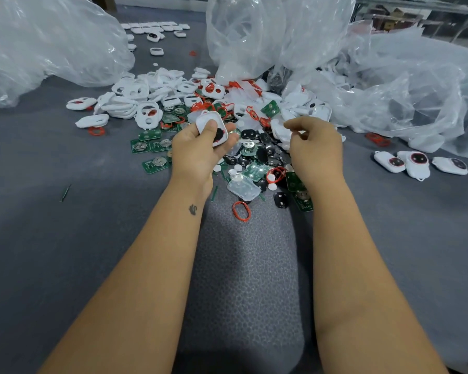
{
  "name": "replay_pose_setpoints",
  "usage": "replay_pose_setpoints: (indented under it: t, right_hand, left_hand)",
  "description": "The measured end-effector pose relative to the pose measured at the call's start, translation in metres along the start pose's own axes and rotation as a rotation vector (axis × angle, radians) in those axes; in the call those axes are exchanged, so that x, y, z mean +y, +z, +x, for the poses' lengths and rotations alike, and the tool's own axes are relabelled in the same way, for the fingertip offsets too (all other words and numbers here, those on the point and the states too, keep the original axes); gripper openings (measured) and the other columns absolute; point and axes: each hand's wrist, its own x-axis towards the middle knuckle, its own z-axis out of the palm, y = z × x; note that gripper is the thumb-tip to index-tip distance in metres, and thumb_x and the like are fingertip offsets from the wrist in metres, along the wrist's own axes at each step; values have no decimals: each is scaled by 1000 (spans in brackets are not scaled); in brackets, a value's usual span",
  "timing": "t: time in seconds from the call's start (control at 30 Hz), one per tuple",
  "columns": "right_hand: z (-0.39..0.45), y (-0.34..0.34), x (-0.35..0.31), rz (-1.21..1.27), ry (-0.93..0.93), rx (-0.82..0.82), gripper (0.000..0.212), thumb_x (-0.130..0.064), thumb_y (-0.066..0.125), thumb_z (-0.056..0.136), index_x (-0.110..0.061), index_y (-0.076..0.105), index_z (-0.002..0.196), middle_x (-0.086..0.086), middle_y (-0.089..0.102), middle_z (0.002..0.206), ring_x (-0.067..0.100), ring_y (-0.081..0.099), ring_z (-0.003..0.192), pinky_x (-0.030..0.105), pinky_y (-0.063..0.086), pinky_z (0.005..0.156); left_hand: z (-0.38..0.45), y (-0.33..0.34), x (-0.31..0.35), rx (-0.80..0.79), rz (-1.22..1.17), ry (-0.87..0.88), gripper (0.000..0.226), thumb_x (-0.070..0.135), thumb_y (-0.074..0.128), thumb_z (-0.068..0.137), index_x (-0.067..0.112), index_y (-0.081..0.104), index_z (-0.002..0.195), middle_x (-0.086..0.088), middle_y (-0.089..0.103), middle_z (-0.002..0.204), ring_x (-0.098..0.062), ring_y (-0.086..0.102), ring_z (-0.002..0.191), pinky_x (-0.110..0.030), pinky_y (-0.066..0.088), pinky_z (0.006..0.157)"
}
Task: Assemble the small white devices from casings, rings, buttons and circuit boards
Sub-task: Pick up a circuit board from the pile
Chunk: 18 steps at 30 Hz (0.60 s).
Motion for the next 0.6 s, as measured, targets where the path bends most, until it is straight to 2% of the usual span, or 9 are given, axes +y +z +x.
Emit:
replay_pose_setpoints:
  t: [0.07, 0.2, 0.3, 0.4, 0.5, 0.6]
  right_hand:
    - [-1, 0, -2, -28, -25, 11, 36, -4, 45, 92, -20, 69, 113, -2, 65, 117, 12, 59, 98, 30, 49, 85]
    - [-3, 6, -5, -82, -99, -43, 34, -6, 48, 91, -21, 69, 114, 1, 63, 121, 20, 58, 108, 38, 48, 91]
    - [-6, 16, -12, -210, -317, -142, 31, -14, 53, 92, -18, 67, 119, 3, 63, 122, 24, 53, 116, 38, 41, 97]
    - [-17, 32, -23, -319, -521, -263, 32, -21, 55, 92, -18, 65, 123, 2, 62, 122, 24, 49, 116, 34, 37, 93]
    - [-21, 43, -25, -425, -551, -331, 38, -18, 52, 90, -20, 61, 127, -1, 59, 125, 24, 45, 119, 34, 33, 94]
    - [-19, 42, -22, -438, -494, -334, 37, -12, 51, 86, -19, 66, 119, 0, 62, 117, 25, 46, 116, 36, 36, 95]
  left_hand:
    - [0, 1, 1, 23, -25, -5, 17, 5, 48, 101, 5, 63, 92, -10, 71, 81, -15, 72, 70, -23, 58, 66]
    - [1, 0, 3, 75, -125, -4, 18, 4, 48, 101, 3, 63, 91, -14, 69, 85, -19, 69, 74, -24, 58, 67]
    - [2, -3, 5, 121, -247, 42, 20, 3, 47, 101, 2, 62, 88, -18, 68, 93, -21, 69, 80, -26, 58, 70]
    - [3, -5, 6, 147, -278, 68, 23, 3, 45, 101, 2, 61, 85, -22, 66, 101, -24, 68, 85, -26, 58, 71]
    - [3, -4, 5, 144, -276, 71, 23, 3, 45, 101, 1, 62, 86, -22, 66, 98, -20, 69, 78, -26, 58, 69]
    - [4, -4, 5, 143, -291, 54, 21, 2, 46, 100, 0, 61, 86, -23, 66, 97, -22, 69, 80, -29, 59, 70]
